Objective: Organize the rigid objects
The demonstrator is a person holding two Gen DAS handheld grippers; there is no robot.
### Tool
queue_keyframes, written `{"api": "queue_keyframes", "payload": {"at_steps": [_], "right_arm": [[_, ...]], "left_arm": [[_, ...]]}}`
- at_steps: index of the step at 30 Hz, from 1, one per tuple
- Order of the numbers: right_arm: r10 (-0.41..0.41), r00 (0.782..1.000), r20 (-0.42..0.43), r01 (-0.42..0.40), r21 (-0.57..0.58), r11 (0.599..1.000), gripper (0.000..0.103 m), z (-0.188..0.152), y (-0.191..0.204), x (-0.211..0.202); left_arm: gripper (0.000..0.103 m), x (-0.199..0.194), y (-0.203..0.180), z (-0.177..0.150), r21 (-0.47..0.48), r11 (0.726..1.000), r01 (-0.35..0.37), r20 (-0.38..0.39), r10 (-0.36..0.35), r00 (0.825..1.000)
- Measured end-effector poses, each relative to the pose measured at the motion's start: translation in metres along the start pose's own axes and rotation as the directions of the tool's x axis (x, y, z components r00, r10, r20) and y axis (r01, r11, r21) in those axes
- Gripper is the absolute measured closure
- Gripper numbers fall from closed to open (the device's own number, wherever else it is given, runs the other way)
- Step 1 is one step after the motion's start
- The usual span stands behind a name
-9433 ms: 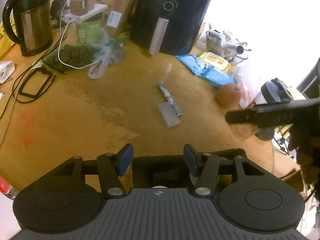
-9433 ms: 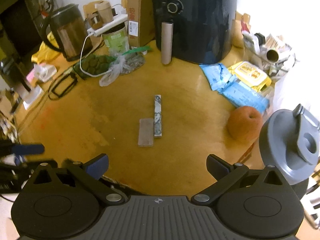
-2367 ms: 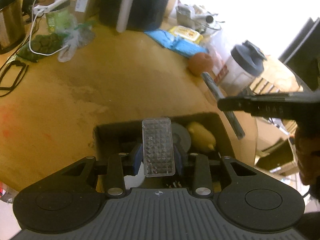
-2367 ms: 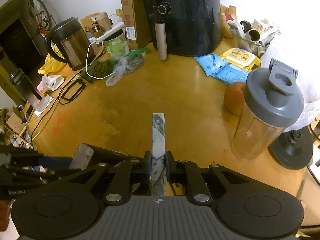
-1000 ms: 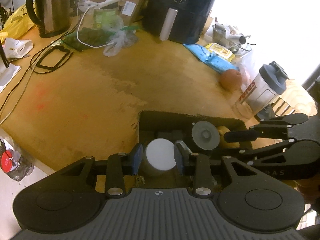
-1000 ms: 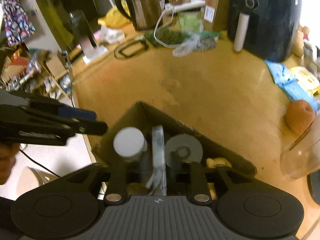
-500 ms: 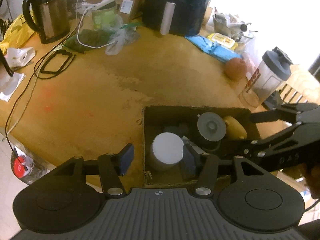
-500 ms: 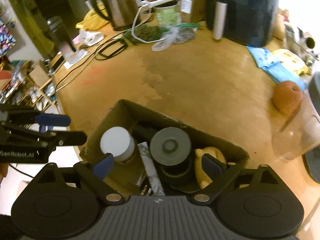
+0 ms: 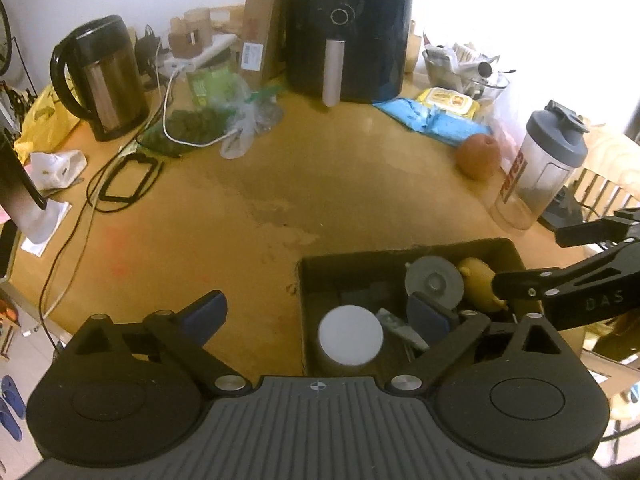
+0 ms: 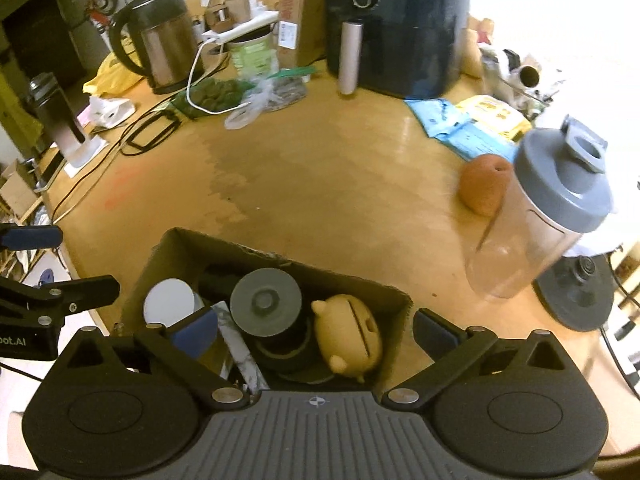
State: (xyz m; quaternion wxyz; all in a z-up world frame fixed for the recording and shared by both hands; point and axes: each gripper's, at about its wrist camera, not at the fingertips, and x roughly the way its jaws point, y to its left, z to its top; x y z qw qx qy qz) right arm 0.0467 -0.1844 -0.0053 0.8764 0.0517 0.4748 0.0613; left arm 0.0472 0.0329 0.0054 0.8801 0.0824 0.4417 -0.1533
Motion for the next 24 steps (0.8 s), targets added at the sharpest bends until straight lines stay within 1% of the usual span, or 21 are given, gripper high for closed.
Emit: {"api": "queue_keyframes", "payload": {"at_steps": [1,3,6,8,12,15,19,21,24], "right_arm": [[-0.008,1.0,0.006,0.008,0.009,1.0,0.0,-0.001,-0.001,-0.001],[-0.036,0.999,0.016,0.035,0.019,0.999,0.0,-0.002,-0.001,-0.002],[-0.11,0.994,0.029,0.11,-0.001,0.994,0.0,-0.005,0.002,-0.002],[-0.14,0.99,0.034,0.14,0.001,0.99,0.0,-0.006,0.002,-0.002],[-0.139,0.99,0.021,0.138,0.036,0.99,0.0,-0.007,-0.002,-0.001],[-0.167,0.984,0.059,0.165,0.036,0.986,0.0,-0.007,-0.001,-0.006],[-0.192,0.978,0.076,0.191,0.019,0.981,0.0,-0.005,0.002,-0.009],[-0.194,0.978,0.075,0.192,0.029,0.981,0.0,-0.005,0.002,-0.009],[-0.199,0.975,0.097,0.195,0.049,0.98,0.0,-0.005,0.001,-0.011]], "left_arm": [[0.0,0.001,-0.001,0.0,0.01,1.0,-0.015,-0.003,0.015,1.0],[0.0,0.0,-0.002,0.0,0.017,0.999,-0.039,0.015,0.039,0.999],[0.0,-0.001,-0.002,0.001,0.021,0.999,-0.045,0.033,0.044,0.999],[0.0,-0.001,-0.003,0.002,0.027,0.998,-0.056,0.036,0.055,0.998],[0.0,-0.003,-0.005,0.004,0.039,0.996,-0.08,0.054,0.078,0.995],[0.0,-0.006,-0.004,0.005,0.034,0.996,-0.081,0.069,0.079,0.994],[0.0,-0.008,-0.002,0.008,0.016,0.997,-0.082,0.075,0.08,0.994],[0.0,-0.009,-0.001,0.01,0.008,0.996,-0.086,0.084,0.085,0.993],[0.0,-0.009,0.001,0.012,-0.002,0.996,-0.089,0.091,0.089,0.992]]}}
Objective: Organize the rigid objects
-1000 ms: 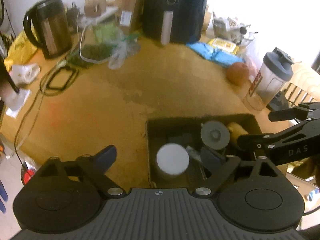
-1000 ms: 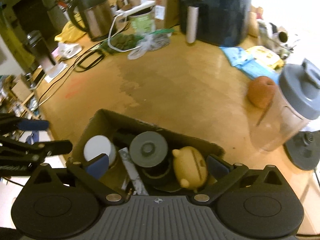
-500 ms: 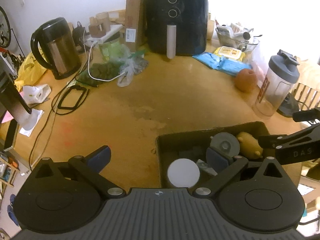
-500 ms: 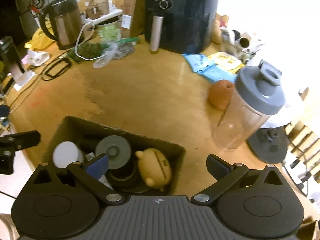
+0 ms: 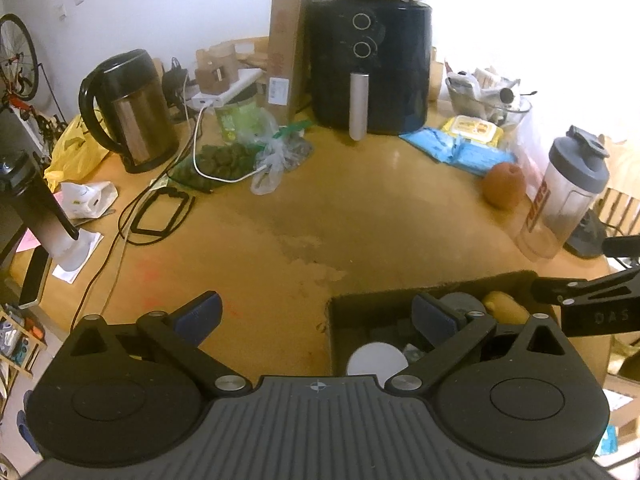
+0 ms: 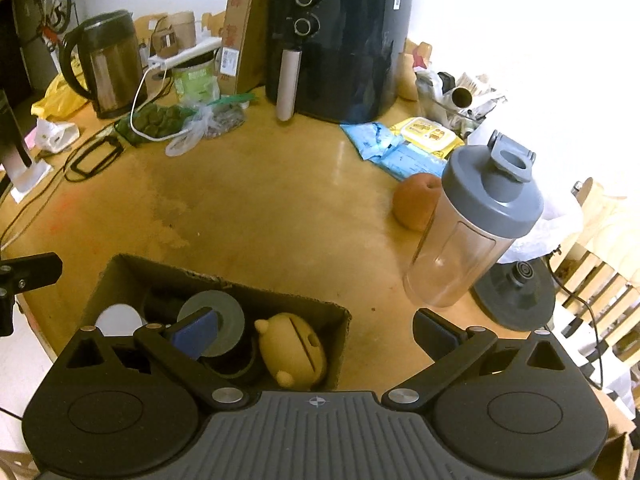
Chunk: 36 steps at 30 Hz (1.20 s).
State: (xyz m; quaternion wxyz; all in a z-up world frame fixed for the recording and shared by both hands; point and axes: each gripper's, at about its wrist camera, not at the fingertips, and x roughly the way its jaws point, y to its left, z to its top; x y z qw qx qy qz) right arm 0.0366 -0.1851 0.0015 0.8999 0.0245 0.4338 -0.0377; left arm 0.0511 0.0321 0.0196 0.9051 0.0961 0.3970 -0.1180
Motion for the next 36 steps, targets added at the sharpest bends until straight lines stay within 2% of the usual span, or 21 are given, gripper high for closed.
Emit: {"api": "queue_keyframes", "payload": {"at_steps": [4,5,7,11,17,23,30,36], "right_arm": [[-0.129,0.992,0.01,0.129,-0.005,0.992,0.0,0.0,0.004,0.001],[-0.141,0.99,-0.002,0.141,0.004,0.99,0.0,0.0,0.003,0.002],[-0.128,0.991,-0.036,0.13,0.044,0.991,0.0,0.0,-0.002,0.004],[-0.065,0.981,-0.184,0.092,0.144,0.985,0.0,0.002,-0.011,0.014],[-0.019,0.957,-0.289,0.062,0.14,0.988,0.0,0.0,-0.006,0.021],[-0.002,0.924,-0.382,0.051,0.117,0.992,0.0,-0.006,0.002,0.028],[-0.018,0.886,-0.463,0.055,0.066,0.996,0.0,-0.013,0.01,0.038],[-0.029,0.86,-0.51,0.052,0.031,0.998,0.0,-0.02,0.015,0.044]], "left_arm": [[0.0,0.0,0.0,0.001,-0.01,1.0,0.013,-0.004,-0.013,1.0],[0.0,0.001,0.0,0.001,-0.01,1.0,0.012,-0.007,-0.012,1.0],[0.0,0.002,-0.001,0.001,-0.01,1.0,0.012,-0.022,-0.012,1.0],[0.0,0.008,-0.001,0.003,-0.028,1.0,0.014,-0.093,-0.017,0.996],[0.0,0.018,0.002,0.002,-0.072,0.997,0.023,-0.201,-0.037,0.979],[0.0,0.025,0.001,0.001,-0.088,0.995,0.045,-0.289,-0.069,0.955],[0.0,0.036,0.001,-0.007,-0.123,0.99,0.066,-0.399,-0.11,0.91],[0.0,0.044,-0.002,-0.015,-0.117,0.991,0.061,-0.465,-0.109,0.878]]}}
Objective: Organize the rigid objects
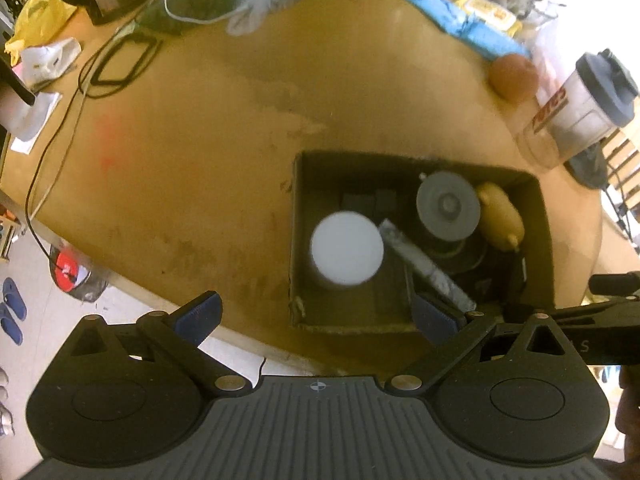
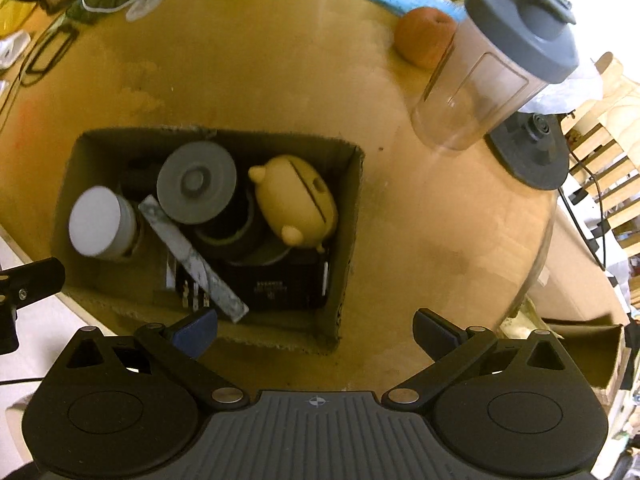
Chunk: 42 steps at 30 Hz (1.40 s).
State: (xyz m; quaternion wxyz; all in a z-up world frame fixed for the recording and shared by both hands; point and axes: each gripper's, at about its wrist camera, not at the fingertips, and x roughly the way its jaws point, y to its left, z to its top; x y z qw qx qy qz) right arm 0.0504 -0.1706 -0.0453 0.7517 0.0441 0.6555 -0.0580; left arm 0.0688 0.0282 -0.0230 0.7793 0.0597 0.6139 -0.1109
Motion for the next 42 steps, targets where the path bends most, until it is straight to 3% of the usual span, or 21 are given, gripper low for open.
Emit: {"api": "queue_keyframes", "payload": {"at_steps": [11,42], "right_arm": [[-0.017,0.997,-0.075,0.015,-0.032,0.999,0.0,-0.004,0.005,0.012],[-0.015,0.996,-0.088,0.011,-0.042,0.999,0.0,-0.008,0.006,0.014]], "left_arm": [[0.0,0.01,-0.002,-0.007,0.015,1.0,-0.008,-0.071,0.009,0.997],[0.0,0.01,-0.003,-0.008,0.018,1.0,-0.012,-0.073,0.013,0.997]]}}
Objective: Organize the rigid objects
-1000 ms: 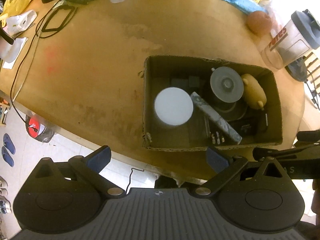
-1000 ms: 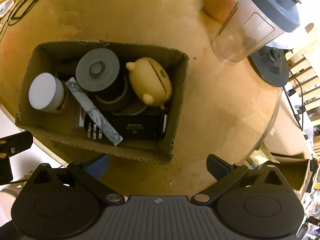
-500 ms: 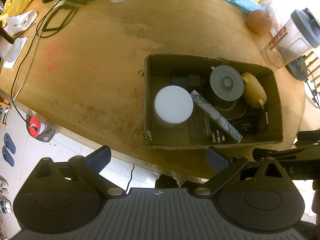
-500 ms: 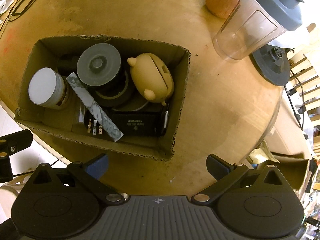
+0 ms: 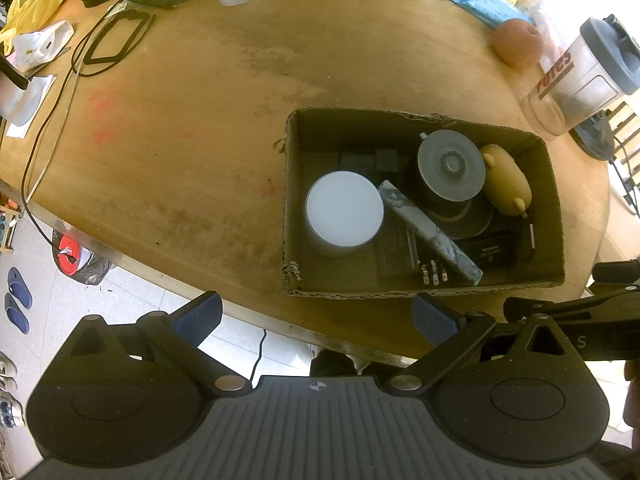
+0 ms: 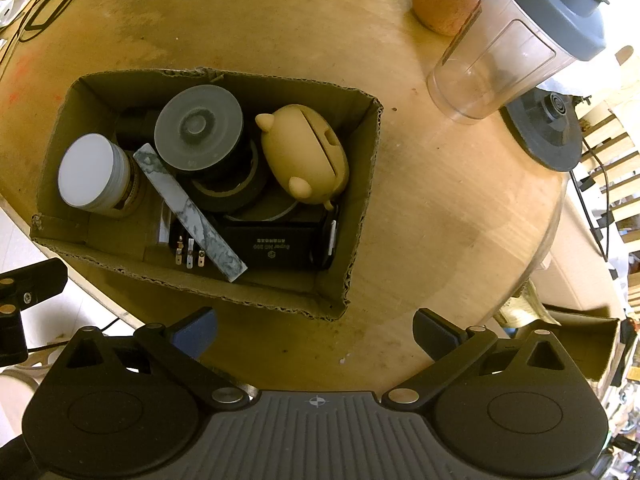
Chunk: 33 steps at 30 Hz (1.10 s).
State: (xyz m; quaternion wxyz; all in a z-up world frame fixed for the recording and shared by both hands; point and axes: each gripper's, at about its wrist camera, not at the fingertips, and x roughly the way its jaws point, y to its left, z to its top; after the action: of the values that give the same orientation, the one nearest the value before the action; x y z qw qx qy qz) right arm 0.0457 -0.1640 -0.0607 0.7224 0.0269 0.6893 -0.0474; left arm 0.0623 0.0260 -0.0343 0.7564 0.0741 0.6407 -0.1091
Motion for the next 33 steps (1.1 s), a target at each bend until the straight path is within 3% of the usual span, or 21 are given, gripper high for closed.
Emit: {"api": "queue_keyframes", "payload": {"at_steps": [33], "right_arm": [[0.014,1.0,-0.012,-0.014,-0.002,1.0,0.0,0.0042,-0.0036,0.0039]], "left_arm": [[0.0,0.0014,-0.0033,0.0039,0.011,1.0,-0.006,-0.004,0.006,1.0]]}}
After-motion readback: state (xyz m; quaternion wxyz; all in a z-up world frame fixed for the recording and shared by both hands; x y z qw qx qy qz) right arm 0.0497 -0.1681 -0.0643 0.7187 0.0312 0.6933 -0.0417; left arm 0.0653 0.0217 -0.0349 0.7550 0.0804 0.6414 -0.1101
